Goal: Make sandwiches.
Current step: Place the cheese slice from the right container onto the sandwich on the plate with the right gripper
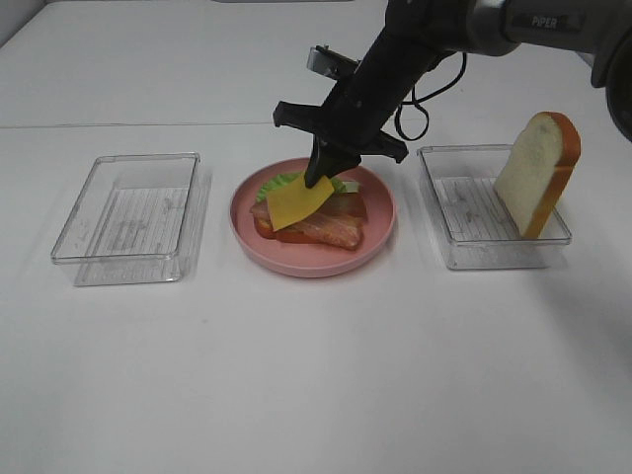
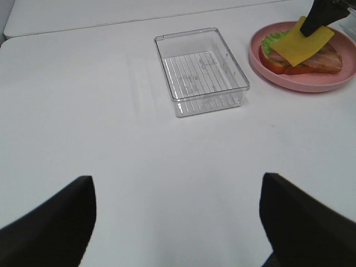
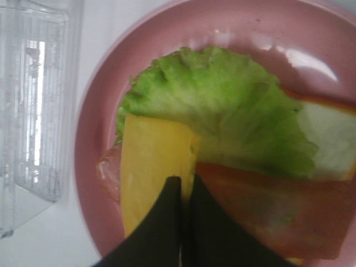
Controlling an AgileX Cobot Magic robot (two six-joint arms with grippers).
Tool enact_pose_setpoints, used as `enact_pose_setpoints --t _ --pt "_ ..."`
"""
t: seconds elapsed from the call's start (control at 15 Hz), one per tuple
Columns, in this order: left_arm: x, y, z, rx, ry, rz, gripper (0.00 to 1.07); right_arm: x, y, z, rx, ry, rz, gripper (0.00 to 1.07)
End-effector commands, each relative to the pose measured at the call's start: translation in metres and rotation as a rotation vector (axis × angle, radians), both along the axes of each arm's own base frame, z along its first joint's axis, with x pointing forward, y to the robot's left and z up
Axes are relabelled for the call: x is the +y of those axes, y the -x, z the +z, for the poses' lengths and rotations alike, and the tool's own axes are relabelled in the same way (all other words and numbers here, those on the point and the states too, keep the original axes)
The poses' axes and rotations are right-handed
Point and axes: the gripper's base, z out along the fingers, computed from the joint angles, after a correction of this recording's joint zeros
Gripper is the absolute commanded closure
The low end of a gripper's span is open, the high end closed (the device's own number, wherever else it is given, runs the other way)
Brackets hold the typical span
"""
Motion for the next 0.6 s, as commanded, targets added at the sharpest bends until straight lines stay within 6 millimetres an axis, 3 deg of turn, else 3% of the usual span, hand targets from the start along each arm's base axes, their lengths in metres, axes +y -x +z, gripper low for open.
enact_pose_setpoints --t 0.07,0.13,0.27,0.33,0.4,0.6 --pt "0.000 0.002 0.000 -0.026 0.005 0.005 0.30 -0.006 -0.001 -0.002 -0.002 0.059 -0.018 1.01" --pt "0.000 0.002 0.000 -0.026 0.005 0.005 0.30 -0.006 -0.001 -0.002 -0.002 0.059 -0.018 0.90" --pt "0.000 0.002 0.000 -0.026 0.005 0.005 0.30 -0.005 -0.001 -0.001 -0.012 0.058 -0.012 0.51" --pt "0.000 0.002 0.000 -0.026 0.005 0.005 0.30 -0.005 -0.001 0.000 -0.016 0.059 -0.006 0.40" --pt "0.000 0.002 0.000 -0.026 0.005 0.005 0.30 -0.005 0.000 0.008 -0.035 0.065 0.045 0.23" --pt "0.000 0.002 0.000 -0.026 0.005 0.005 0.30 -0.012 -0.003 0.036 -0.054 0.162 0.127 0.23"
